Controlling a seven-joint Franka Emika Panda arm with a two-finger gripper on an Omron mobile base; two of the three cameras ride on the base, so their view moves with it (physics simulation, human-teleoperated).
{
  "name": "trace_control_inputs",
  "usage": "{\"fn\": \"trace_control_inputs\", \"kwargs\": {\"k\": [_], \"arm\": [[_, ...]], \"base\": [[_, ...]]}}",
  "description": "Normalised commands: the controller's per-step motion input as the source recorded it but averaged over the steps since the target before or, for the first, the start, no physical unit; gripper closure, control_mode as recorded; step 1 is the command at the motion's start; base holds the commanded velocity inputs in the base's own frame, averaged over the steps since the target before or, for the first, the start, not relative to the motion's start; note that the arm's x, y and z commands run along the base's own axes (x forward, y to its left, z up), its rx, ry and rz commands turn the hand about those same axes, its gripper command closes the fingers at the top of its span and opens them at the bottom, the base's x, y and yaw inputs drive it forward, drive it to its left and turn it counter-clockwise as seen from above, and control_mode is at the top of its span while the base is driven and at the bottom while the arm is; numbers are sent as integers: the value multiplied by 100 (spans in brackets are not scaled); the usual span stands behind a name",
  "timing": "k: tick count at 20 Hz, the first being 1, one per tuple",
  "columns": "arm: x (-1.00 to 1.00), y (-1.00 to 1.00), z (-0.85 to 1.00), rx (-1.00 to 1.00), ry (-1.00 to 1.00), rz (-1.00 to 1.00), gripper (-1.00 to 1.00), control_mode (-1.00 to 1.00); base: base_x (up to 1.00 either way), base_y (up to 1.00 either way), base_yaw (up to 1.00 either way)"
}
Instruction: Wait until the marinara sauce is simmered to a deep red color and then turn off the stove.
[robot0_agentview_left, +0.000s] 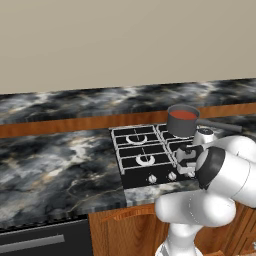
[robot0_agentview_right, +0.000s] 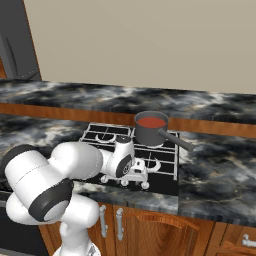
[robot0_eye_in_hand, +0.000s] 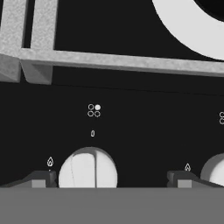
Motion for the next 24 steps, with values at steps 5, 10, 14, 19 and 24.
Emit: {"fn": "trace_control_inputs", "kwargs": {"k": [5, 10, 14, 19, 24], "arm": [[0, 1, -1, 0, 0, 0, -100, -100], [0, 23, 0, 0, 0, 0, -100, -100], [0, 21, 0, 0, 0, 0, -100, -100], [0, 0, 0, 0, 0, 0, -100, -100], [0, -9, -8, 0, 0, 0, -100, -100]], "base": [[0, 0, 0], [0, 0, 0], [0, 0, 0], [0, 0, 0], [0, 0, 0]]}}
